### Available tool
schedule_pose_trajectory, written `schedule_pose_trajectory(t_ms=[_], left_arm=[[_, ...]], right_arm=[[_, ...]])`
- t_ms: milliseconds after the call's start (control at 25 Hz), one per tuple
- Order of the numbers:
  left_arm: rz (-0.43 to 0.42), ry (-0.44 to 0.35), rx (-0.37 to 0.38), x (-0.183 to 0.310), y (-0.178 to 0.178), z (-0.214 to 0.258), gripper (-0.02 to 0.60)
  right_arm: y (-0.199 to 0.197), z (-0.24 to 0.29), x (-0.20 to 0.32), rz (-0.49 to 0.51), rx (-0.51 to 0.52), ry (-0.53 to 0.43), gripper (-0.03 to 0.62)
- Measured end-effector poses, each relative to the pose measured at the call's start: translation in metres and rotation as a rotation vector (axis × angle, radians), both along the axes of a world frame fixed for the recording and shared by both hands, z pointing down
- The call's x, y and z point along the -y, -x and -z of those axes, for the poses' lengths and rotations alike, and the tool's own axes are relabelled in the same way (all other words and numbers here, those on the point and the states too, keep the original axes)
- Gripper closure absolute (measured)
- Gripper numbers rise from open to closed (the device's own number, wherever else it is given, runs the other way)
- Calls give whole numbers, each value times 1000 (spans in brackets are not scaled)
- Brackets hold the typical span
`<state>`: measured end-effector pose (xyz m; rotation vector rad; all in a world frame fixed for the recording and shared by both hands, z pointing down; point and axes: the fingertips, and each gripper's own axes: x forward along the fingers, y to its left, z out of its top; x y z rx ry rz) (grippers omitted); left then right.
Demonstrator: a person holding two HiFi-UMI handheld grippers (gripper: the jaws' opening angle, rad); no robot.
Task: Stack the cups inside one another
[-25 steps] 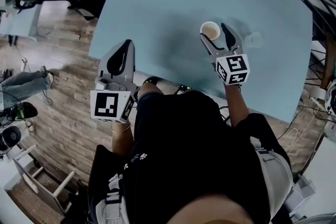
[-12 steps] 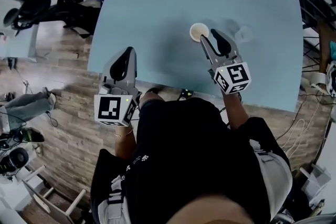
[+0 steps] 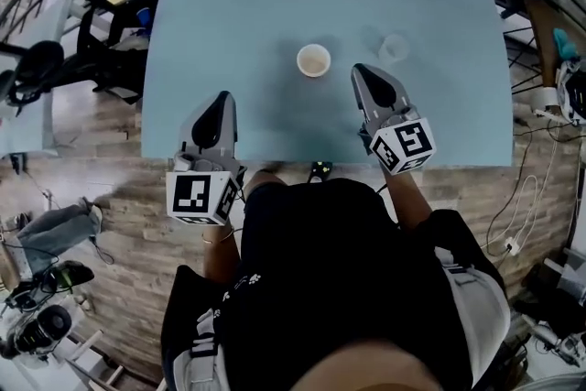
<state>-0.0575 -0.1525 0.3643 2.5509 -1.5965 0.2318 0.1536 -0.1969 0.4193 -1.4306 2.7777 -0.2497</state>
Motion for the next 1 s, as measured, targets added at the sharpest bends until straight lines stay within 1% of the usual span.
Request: schedule_pose_trajectory(t_ms=[240, 480, 800, 1000], left_arm=[[-55, -2, -5, 8, -27, -3, 597], [-74, -5, -3, 13, -46, -1, 597], [-21, 0, 21, 15, -40, 0, 597], [8, 10, 33, 13, -41, 0, 597]], right_arm=[[-33, -2, -4, -66, -4, 2, 586], [-65, -5, 5, -116, -32, 2, 580], [-97, -21, 35, -171, -75, 25, 523], [-116, -40, 51, -196, -122, 62, 462]])
